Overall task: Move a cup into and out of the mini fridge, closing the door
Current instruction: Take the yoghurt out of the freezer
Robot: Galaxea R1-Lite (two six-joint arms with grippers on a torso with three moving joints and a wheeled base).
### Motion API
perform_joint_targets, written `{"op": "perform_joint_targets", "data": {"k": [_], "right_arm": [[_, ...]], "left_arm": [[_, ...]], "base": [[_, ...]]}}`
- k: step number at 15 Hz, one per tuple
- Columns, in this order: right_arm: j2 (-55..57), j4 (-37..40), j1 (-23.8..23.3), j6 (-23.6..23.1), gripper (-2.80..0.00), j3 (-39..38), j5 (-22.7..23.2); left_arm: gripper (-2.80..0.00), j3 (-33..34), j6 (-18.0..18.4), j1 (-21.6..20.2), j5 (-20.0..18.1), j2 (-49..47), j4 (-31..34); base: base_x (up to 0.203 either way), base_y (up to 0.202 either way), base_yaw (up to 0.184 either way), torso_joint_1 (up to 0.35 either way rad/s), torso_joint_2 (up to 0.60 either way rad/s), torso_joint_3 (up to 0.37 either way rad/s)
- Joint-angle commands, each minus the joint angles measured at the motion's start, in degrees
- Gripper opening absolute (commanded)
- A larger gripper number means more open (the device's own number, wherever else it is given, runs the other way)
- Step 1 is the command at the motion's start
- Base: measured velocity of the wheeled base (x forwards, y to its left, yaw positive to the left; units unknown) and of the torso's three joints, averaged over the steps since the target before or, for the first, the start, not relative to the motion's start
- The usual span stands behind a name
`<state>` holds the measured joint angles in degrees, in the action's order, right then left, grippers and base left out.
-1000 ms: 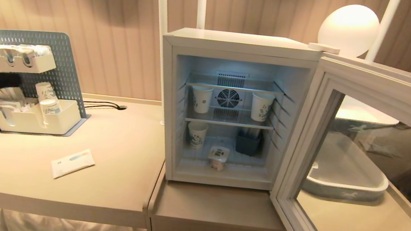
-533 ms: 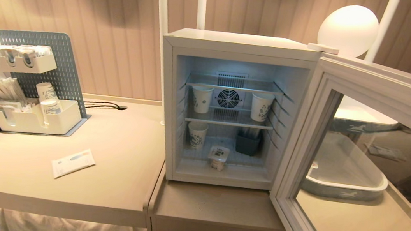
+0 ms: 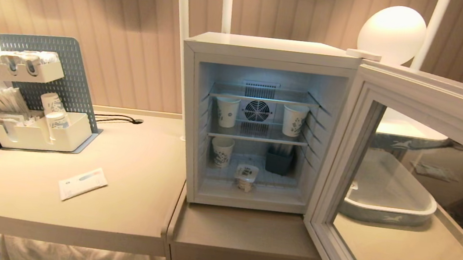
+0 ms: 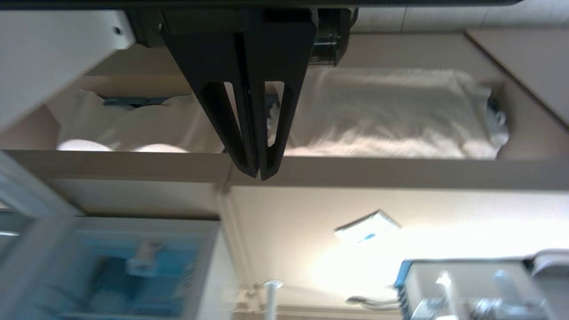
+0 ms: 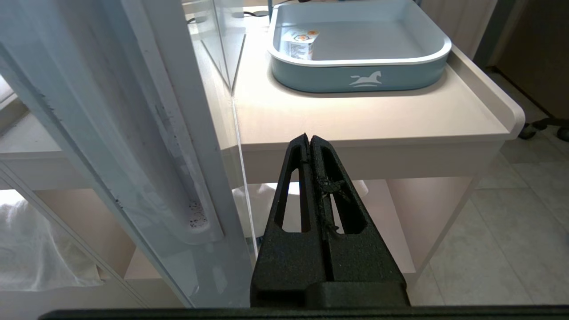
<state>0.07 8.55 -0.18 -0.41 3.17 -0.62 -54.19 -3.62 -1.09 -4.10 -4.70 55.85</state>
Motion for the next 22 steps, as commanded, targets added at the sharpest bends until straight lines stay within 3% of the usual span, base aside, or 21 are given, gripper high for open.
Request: {"op": "perform_joint_targets", "data": {"k": [1, 3, 5, 7, 10, 22], "right_arm": [[0.10, -0.03, 0.01, -0.02, -2.80, -0.01, 0.09], [0.10, -0.11, 0.01, -0.02, -2.80, -0.01, 0.03], [0.10, 0.06, 0.01, -0.02, -2.80, -0.01, 0.09], [0.10, 0.06, 0.01, -0.02, -2.80, -0.01, 0.01], [0.10, -0.02, 0.01, -0.02, -2.80, -0.01, 0.09], [0.10, 0.07, 0.01, -0.02, -2.80, -0.01, 0.09]], "left_arm": [[-2.80, 10.39, -1.03, 0.55, 2.99, 4.68, -4.98], [-2.80, 28.21, -0.83, 0.66, 7.71, 4.66, -22.55], [-2.80, 46.10, 1.89, 0.73, 9.32, 4.67, -42.89], [-2.80, 54.58, 3.59, 0.79, 7.19, 4.66, -47.46], [-2.80, 52.52, 6.46, 0.91, 3.49, 4.70, -51.72], [-2.80, 52.52, 4.99, 0.91, 3.84, 4.70, -52.16]], "base": [[0.000, 0.000, 0.000, 0.000, 0.00, 0.000], [0.000, 0.000, 0.000, 0.000, 0.00, 0.000], [0.000, 0.000, 0.000, 0.000, 0.00, 0.000], [0.000, 0.000, 0.000, 0.000, 0.00, 0.000], [0.000, 0.000, 0.000, 0.000, 0.00, 0.000], [-0.160, 0.000, 0.002, 0.000, 0.00, 0.001]]}}
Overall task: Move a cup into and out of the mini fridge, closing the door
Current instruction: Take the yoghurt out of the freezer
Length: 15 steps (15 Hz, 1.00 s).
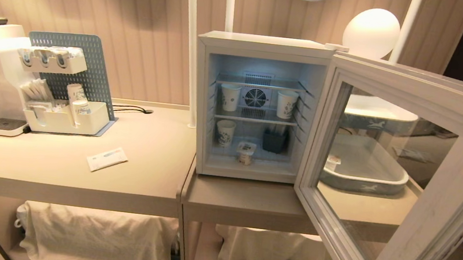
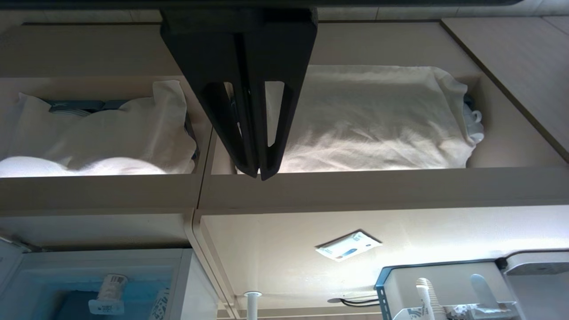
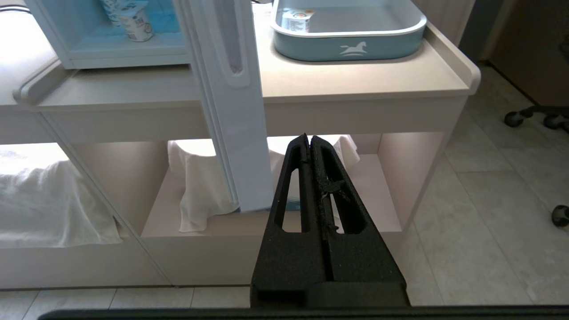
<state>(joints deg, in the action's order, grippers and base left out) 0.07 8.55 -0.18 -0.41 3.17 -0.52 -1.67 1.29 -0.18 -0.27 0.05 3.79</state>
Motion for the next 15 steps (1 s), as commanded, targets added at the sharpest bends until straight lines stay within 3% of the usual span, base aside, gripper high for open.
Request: {"op": "perform_joint_targets", "data": {"k": [1, 5, 15], "right_arm": [[0.10, 0.07, 0.01, -0.02, -2.80, -0.01, 0.00], [0.10, 0.07, 0.01, -0.02, -2.80, -0.01, 0.00], [0.10, -0.02, 0.01, -0.02, -2.80, -0.01, 0.00]], "left_arm": [[-2.80, 0.00, -0.05, 0.01, 0.00, -0.05, -0.09], [-2.80, 0.01, -0.09, 0.01, 0.00, -0.05, -0.09], [-2.80, 0.09, 0.03, 0.01, 0.00, -0.05, -0.09]], "base": [[0.000, 0.000, 0.000, 0.000, 0.00, 0.000], [0.001, 0.022, -0.001, 0.002, 0.00, 0.001], [0.000, 0.188, 0.001, 0.005, 0.00, 0.003]]}}
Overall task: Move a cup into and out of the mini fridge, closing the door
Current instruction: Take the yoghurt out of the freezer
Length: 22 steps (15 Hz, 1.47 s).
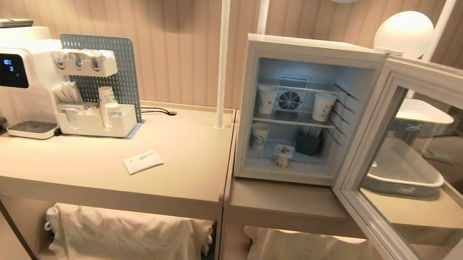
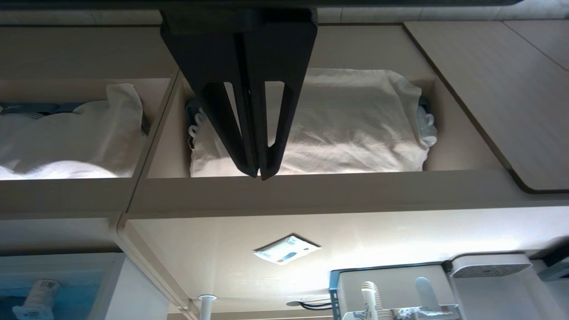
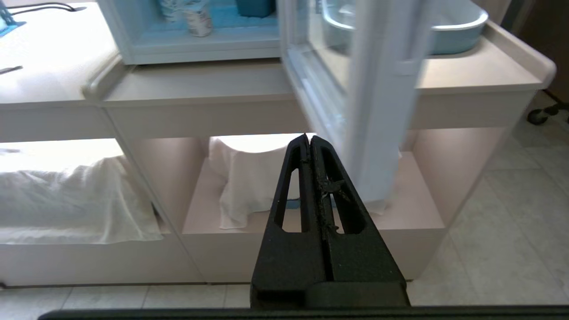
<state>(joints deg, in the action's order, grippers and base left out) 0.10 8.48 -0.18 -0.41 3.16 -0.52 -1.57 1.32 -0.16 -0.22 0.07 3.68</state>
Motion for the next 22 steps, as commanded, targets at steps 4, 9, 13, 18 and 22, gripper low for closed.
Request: {"op": "perform_joint_targets", "data": {"k": [4, 9, 13, 18, 22], "right_arm": [[0.08, 0.04, 0.01, -0.02, -2.80, 0.01, 0.00], [0.08, 0.04, 0.01, -0.02, -2.80, 0.01, 0.00], [0.08, 0.04, 0.01, -0.02, -2.80, 0.01, 0.00], [0.08, -0.22, 0.01, 0.00, -2.80, -0.02, 0.00], [0.08, -0.22, 0.01, 0.06, -2.80, 0.01, 0.00]], "left_arm": [[-2.80, -0.07, 0.00, -0.02, -0.04, -0.07, 0.01], [-2.80, -0.10, 0.18, -0.02, -0.04, -0.07, 0.09], [-2.80, -0.10, 0.24, -0.02, -0.04, -0.07, 0.10], [-2.80, -0.10, 0.18, -0.02, -0.04, -0.07, 0.10], [-2.80, -0.10, 0.00, -0.02, -0.04, -0.07, 0.01]], "base": [[0.000, 0.190, -0.001, 0.003, 0.00, 0.002], [0.000, 0.128, -0.001, 0.002, 0.00, 0.002], [0.052, 0.002, 0.001, 0.001, 0.00, 0.002], [0.191, 0.000, 0.001, 0.004, 0.00, 0.001], [0.124, 0.000, -0.002, 0.005, 0.00, 0.002]]}}
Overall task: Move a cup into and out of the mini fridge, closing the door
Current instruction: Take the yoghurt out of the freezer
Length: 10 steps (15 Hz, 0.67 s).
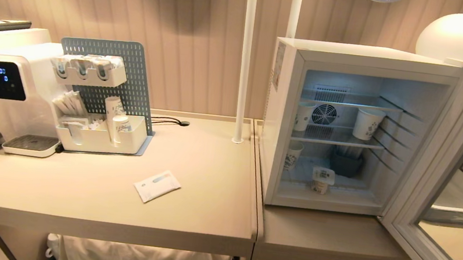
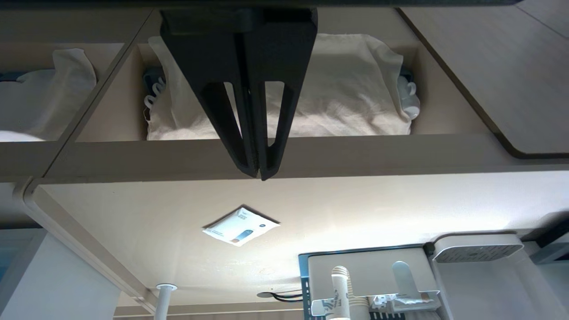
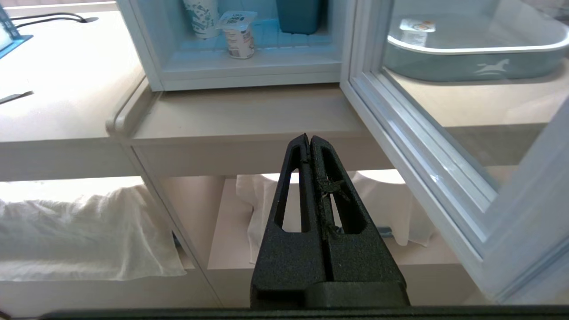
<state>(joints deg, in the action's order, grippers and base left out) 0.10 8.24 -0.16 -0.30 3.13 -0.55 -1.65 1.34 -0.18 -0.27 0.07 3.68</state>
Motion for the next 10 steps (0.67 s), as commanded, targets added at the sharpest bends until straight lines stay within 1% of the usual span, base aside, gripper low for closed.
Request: {"op": "perform_joint_targets", "data": {"k": [1, 3, 4, 5, 8, 10], "right_arm": [[0.07, 0.02, -0.02, 0.04, -2.80, -0.05, 0.02], [0.50, 0.16, -0.02, -0.11, -2.80, 1.49, 0.05], [2.21, 0.39, -0.02, 0.76, -2.80, 5.24, -0.02], [5.43, 0.88, -0.02, 2.43, -2.80, 10.57, 0.01], [21.99, 2.90, 0.01, 5.01, -2.80, 20.68, 0.33], [33.63, 3.00, 0.12, 5.66, -2.80, 24.21, 2.11]], "left_arm": [[-2.80, -0.02, -0.23, 0.00, 0.01, -0.07, 0.01], [-2.80, -0.02, -0.55, 0.00, 0.01, -0.07, 0.01], [-2.80, -0.02, -0.55, 0.00, 0.01, -0.07, 0.08], [-2.80, -0.02, -0.46, 0.00, 0.01, -0.07, 0.08], [-2.80, -0.02, -0.55, 0.00, 0.01, -0.07, 0.01], [-2.80, -0.02, -0.55, 0.00, 0.01, -0.07, 0.01]], "base": [[0.000, 0.000, 0.000, 0.000, 0.00, 0.000], [0.000, 0.000, 0.000, 0.000, 0.00, 0.000], [0.000, 0.000, 0.000, 0.000, 0.00, 0.000], [0.000, 0.000, 0.000, 0.000, 0.00, 0.000], [0.000, 0.000, 0.000, 0.000, 0.00, 0.000], [0.000, 0.000, 0.000, 0.000, 0.00, 0.000]]}}
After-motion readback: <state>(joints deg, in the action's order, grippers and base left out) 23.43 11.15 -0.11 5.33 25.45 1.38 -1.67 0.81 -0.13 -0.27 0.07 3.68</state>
